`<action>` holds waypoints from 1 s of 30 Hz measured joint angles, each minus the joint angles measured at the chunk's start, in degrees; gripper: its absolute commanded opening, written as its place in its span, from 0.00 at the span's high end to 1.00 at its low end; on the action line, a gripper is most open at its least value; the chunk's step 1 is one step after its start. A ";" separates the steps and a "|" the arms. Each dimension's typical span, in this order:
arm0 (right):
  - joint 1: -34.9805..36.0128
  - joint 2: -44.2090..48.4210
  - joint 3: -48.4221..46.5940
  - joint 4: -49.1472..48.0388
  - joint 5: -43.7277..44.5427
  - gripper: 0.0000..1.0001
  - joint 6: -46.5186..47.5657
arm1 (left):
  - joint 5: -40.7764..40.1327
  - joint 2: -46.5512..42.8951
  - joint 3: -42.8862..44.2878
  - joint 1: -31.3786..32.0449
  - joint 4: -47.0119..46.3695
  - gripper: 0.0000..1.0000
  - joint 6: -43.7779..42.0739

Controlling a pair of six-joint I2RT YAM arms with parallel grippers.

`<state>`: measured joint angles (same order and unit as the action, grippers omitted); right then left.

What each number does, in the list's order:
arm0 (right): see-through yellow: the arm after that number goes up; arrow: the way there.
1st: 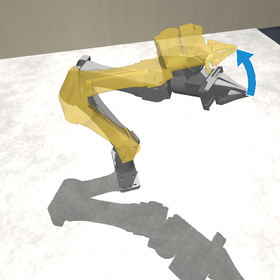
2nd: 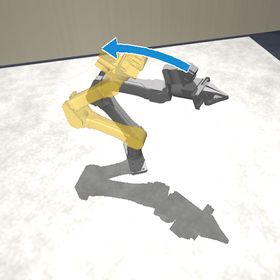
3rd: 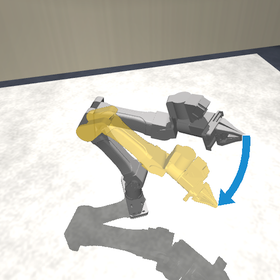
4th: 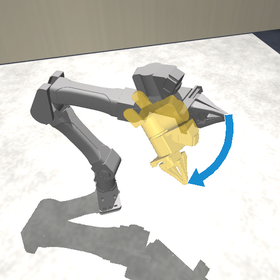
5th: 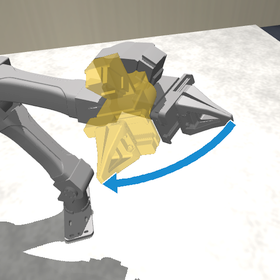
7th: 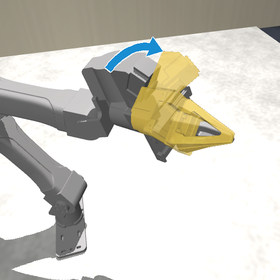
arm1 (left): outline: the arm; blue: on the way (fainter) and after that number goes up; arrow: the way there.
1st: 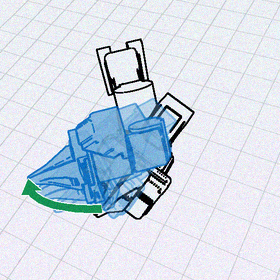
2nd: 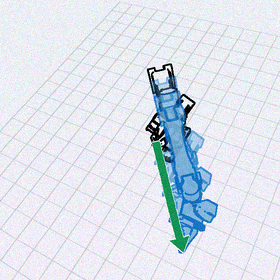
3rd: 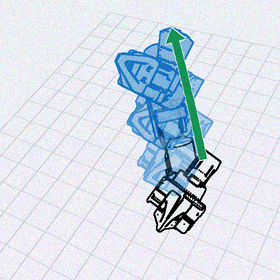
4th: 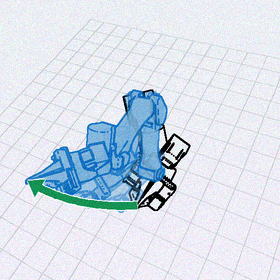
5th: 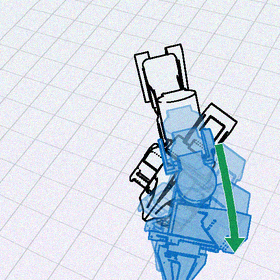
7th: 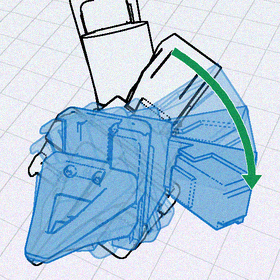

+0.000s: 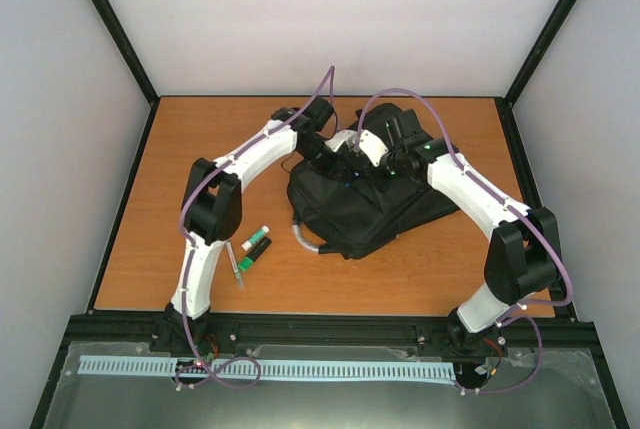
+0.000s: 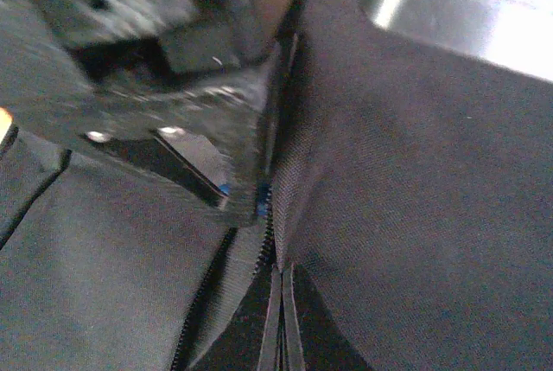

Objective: Pack the student bag
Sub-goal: Place the stationery in the student bag.

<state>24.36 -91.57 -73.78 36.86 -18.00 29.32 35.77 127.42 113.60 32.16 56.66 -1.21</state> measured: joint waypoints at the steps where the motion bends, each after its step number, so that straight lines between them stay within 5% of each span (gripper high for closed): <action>1: 0.00 0.00 0.00 0.07 -0.02 0.97 0.00 | -0.26 -0.76 -0.66 0.00 -0.17 0.64 -0.28; 5: 0.04 0.00 0.28 0.26 -0.50 0.97 -0.02 | -1.64 -6.27 -5.46 -0.02 -1.40 0.62 -1.07; 10: 0.07 0.00 0.98 0.17 -1.03 0.97 -0.07 | -2.56 -12.68 -11.34 -0.02 -2.93 0.91 -2.29; 13: 0.07 0.00 0.98 0.15 -1.11 0.97 -0.09 | -1.97 -13.53 -14.58 -0.02 -4.00 0.99 -2.32; 22: 0.07 0.02 1.16 0.04 -1.16 0.97 -0.17 | 1.18 -10.75 -19.19 -0.02 -5.81 0.99 -1.68; 30: 0.07 0.15 2.19 -0.96 -1.27 0.97 -0.11 | 1.29 -0.35 -5.07 -0.02 -4.63 0.97 -1.36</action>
<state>24.43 -91.42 -71.59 35.90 -19.27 29.21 37.06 127.07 108.53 32.14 52.03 -2.57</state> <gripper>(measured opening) 0.031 0.026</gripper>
